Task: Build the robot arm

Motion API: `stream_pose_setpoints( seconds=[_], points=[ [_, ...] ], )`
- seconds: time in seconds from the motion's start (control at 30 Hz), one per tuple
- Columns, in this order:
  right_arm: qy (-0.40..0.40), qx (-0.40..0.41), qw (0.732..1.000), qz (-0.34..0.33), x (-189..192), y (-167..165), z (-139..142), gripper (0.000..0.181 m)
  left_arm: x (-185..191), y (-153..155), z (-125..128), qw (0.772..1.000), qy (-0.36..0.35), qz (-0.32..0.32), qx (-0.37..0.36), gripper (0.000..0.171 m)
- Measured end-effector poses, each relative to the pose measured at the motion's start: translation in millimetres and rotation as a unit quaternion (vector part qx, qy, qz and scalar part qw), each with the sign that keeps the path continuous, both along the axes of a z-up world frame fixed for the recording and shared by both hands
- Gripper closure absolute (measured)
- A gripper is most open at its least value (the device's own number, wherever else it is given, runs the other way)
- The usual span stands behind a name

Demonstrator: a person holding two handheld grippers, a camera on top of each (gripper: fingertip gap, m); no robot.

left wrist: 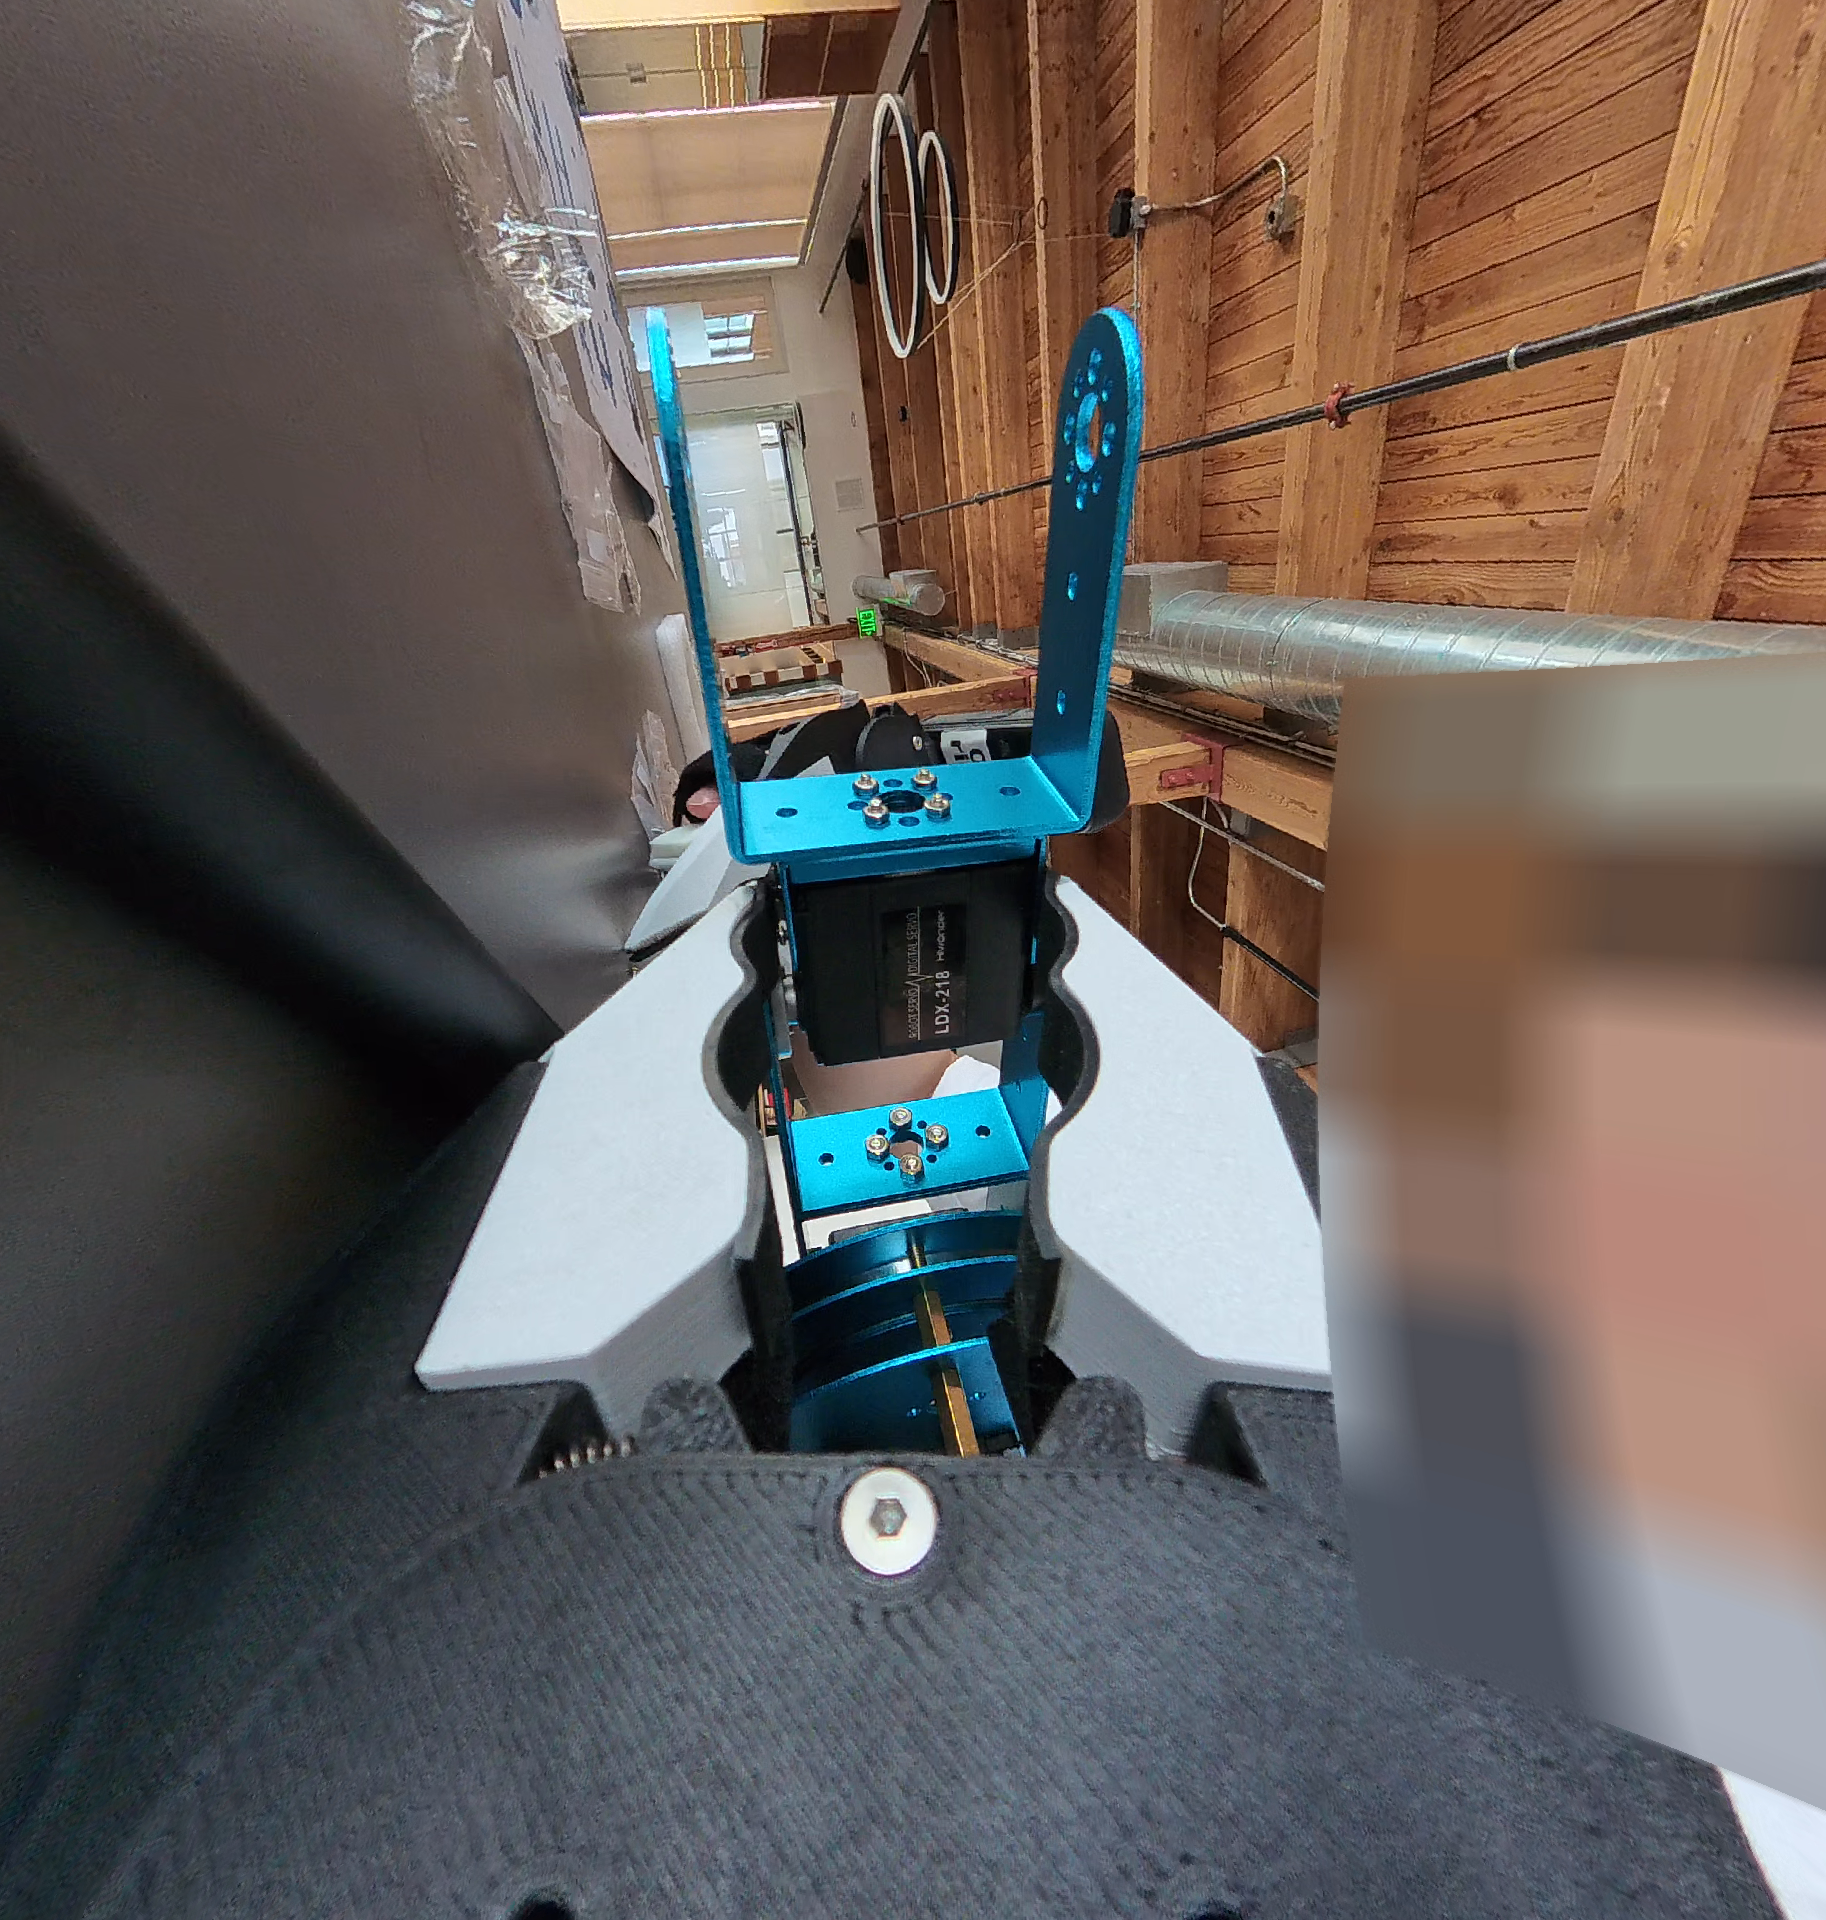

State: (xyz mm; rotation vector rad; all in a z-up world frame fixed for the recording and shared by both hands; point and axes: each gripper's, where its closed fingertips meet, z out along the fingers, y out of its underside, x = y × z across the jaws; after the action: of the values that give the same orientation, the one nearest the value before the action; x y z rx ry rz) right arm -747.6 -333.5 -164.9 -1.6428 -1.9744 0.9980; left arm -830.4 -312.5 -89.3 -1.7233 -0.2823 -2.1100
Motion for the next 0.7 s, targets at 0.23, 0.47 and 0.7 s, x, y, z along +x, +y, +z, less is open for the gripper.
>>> stream_pose_setpoints(
  seconds=[0.23, 0.47, 0.7],
  points=[
    [0.003, -0.003, 1.000, 0.011, -0.5, -0.6, -0.1, 0.173, 0.2, 0.2, 0.0, 1.000, 0.000, -0.001, 0.000, 0.122],
    [0.005, -0.005, 1.000, 0.014, -0.6, -2.5, -0.3, 0.178, 0.3, 0.2, 0.1, 1.000, 0.000, -0.001, 0.000, 0.122],
    [0.015, -0.001, 1.000, 0.005, -0.9, -6.5, 4.6, 0.179, 0.3, 0.1, 0.0, 1.000, 0.001, -0.001, 0.000, 0.122]
  ],
)
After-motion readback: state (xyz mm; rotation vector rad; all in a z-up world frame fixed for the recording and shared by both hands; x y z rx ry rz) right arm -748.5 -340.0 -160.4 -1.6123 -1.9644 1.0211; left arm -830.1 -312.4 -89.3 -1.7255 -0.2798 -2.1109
